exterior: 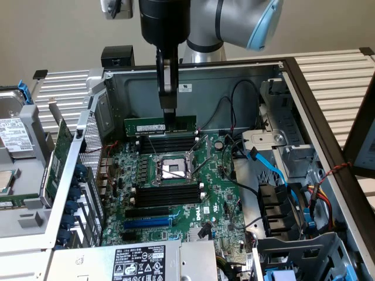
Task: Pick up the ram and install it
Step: 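Insert the ram into the slot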
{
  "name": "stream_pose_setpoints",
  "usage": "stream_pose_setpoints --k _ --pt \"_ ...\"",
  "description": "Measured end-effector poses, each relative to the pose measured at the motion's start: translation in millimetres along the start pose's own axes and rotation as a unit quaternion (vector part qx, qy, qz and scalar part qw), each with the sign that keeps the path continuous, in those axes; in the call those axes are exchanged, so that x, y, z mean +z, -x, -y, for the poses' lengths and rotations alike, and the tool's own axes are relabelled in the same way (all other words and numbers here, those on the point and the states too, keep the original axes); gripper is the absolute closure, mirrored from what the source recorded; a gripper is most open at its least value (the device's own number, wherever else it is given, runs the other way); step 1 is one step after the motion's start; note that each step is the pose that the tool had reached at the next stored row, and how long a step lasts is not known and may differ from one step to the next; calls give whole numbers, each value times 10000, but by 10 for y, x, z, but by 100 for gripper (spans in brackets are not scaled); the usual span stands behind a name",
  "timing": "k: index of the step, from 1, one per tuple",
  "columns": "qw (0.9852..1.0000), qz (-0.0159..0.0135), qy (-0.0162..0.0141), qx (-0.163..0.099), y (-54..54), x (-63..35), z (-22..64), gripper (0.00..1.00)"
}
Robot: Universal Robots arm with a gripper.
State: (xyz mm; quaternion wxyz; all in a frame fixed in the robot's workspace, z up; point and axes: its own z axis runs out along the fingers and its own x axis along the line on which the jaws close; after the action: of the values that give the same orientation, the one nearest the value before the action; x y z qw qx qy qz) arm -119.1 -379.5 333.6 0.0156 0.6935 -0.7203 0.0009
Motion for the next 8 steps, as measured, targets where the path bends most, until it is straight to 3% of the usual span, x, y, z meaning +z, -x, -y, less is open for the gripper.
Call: stream_pose_setpoints --k 8 --pt "10000 1 -1 -3 4 147 3 88"
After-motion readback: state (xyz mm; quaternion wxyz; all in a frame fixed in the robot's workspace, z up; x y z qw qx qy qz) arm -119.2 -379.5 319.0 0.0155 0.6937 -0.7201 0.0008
